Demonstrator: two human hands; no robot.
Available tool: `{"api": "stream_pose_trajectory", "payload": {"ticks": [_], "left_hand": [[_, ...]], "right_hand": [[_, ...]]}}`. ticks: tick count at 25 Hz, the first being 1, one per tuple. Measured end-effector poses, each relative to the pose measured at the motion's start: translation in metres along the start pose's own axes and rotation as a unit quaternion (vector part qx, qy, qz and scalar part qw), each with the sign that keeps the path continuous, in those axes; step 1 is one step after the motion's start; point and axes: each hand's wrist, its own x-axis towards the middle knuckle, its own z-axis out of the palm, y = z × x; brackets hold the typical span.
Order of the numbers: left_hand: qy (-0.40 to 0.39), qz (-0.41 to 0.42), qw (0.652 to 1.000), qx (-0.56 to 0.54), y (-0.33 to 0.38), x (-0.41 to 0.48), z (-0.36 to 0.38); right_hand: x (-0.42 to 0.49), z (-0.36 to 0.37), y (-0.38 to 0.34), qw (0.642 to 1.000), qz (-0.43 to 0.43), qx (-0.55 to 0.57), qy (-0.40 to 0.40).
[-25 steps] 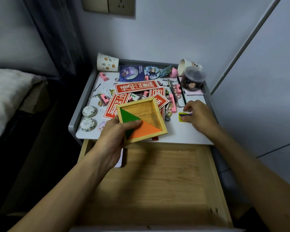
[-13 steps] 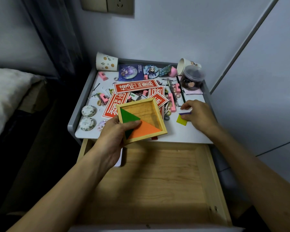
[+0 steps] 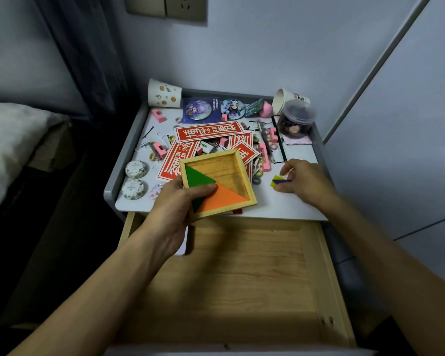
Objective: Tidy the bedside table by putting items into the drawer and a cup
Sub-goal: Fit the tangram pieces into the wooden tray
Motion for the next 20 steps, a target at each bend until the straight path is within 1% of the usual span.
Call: {"api": "stream_pose_trajectory", "payload": {"ticks": [5,8,10,12,13,14,16,18,20], "left_hand": [[0.006,0.002,1.000,0.004,-0.001,0.001,0.000],[0.007,0.003,1.000,0.001,-0.002,0.003,-0.001],[0.012,0.006,1.000,0.004,-0.003,0.004,-0.001],[0.021,0.011,1.000,0.011,-0.005,0.005,-0.001],[0.025,0.014,0.999,0.013,-0.007,0.007,-0.001],[0.028,0.015,0.999,0.012,-0.008,0.007,-0.001],[0.026,0.014,1.000,0.004,-0.010,0.007,0.001],[0.015,0.015,1.000,-0.002,-0.012,0.006,0.006],[0.003,0.019,1.000,0.003,-0.016,0.004,0.010]], "right_hand": [[-0.001,0.001,-0.008,0.999,-0.015,-0.037,-0.010],[-0.002,0.000,-0.009,0.999,-0.021,-0.024,-0.019],[-0.004,-0.003,-0.012,1.000,-0.021,-0.022,-0.006],[-0.010,-0.012,-0.020,0.998,-0.023,0.028,0.046],[-0.016,-0.018,-0.027,0.993,-0.032,0.085,0.070],[-0.024,-0.022,-0.036,0.985,-0.048,0.150,0.076],[-0.044,-0.023,-0.058,0.963,-0.093,0.247,0.043],[-0.059,-0.012,-0.075,0.958,-0.121,0.259,0.016],[-0.065,0.002,-0.082,0.969,-0.123,0.213,0.021]]}}
